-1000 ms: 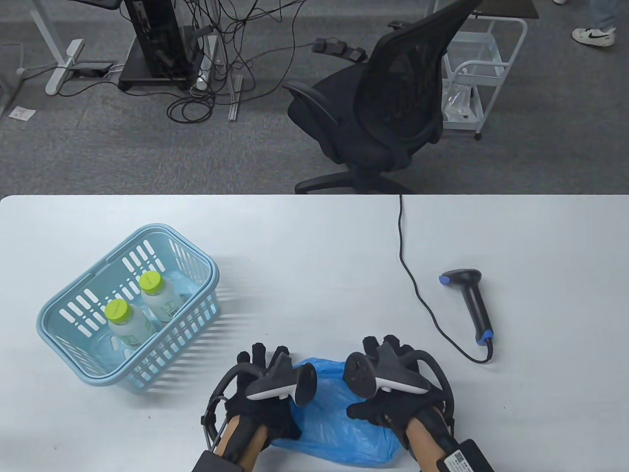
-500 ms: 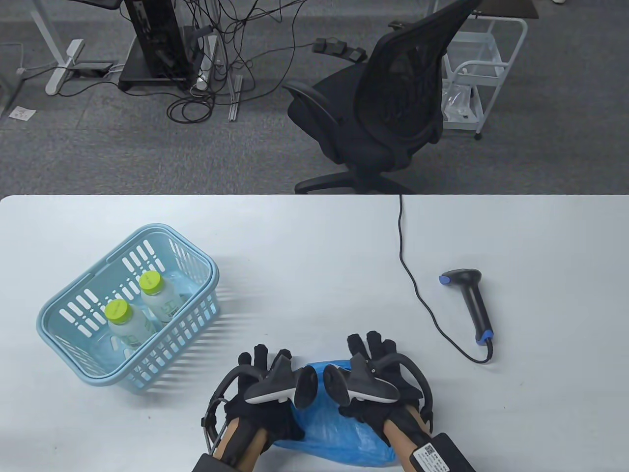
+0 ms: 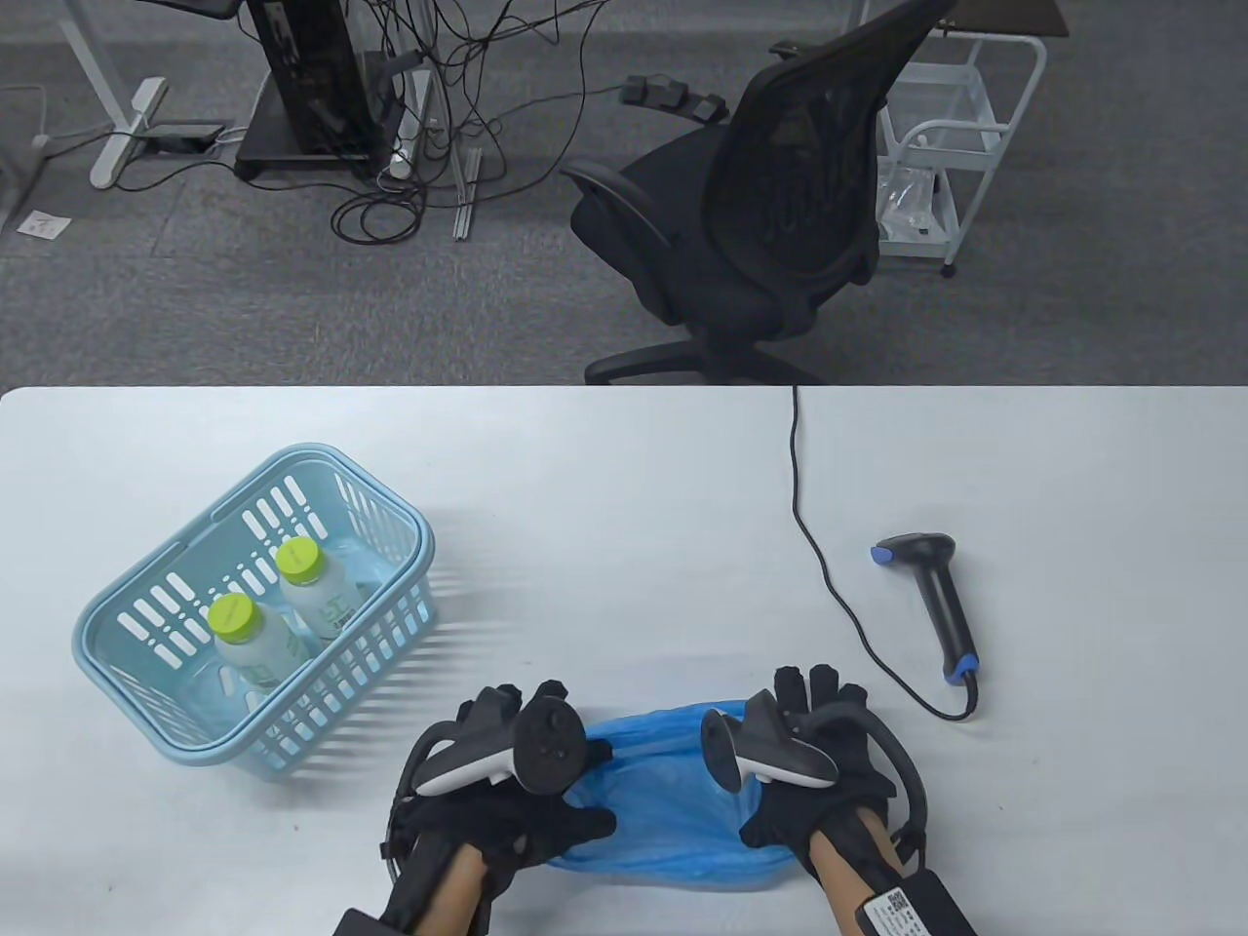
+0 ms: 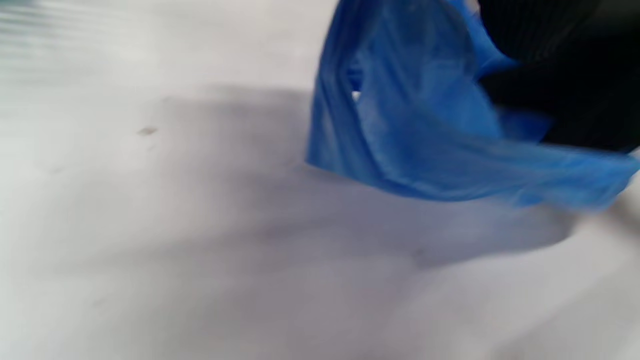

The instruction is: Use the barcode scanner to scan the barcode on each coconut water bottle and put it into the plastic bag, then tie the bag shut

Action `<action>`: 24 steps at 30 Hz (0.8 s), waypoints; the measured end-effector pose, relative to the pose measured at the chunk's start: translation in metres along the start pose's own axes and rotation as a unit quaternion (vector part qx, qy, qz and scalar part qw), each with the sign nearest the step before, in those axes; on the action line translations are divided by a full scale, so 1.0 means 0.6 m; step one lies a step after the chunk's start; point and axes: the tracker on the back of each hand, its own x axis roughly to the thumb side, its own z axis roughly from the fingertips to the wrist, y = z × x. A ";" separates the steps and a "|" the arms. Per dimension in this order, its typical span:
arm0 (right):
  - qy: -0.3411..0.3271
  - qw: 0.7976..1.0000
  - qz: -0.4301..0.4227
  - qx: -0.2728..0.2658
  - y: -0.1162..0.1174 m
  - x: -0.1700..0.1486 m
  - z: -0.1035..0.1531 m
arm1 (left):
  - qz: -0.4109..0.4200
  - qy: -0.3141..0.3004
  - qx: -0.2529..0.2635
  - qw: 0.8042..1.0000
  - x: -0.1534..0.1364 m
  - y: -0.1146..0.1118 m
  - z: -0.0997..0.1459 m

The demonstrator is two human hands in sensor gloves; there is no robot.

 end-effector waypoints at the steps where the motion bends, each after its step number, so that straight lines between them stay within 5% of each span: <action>1: -0.002 1.000 0.005 -0.001 -0.001 0.004 0.000 | -0.001 -0.016 0.013 1.000 0.018 0.005 0.002; 7: -0.016 1.000 0.008 -0.003 -0.001 0.013 0.004 | -0.139 -0.019 0.050 0.989 0.104 -0.041 -0.047; 11: -0.028 1.000 0.006 -0.006 -0.001 0.020 0.008 | -0.290 0.038 0.033 0.956 0.107 -0.091 -0.094; 19: -0.011 1.000 0.001 0.002 0.011 0.010 0.003 | -0.202 0.135 -0.045 0.969 0.005 -0.080 -0.095; 22: -0.022 0.998 -0.056 -0.004 0.013 -0.003 0.003 | -0.079 0.143 -0.072 0.984 -0.050 -0.072 -0.076; 24: -0.018 1.000 -0.023 -0.008 0.010 0.008 0.002 | -0.092 0.142 -0.074 0.983 -0.052 -0.071 -0.073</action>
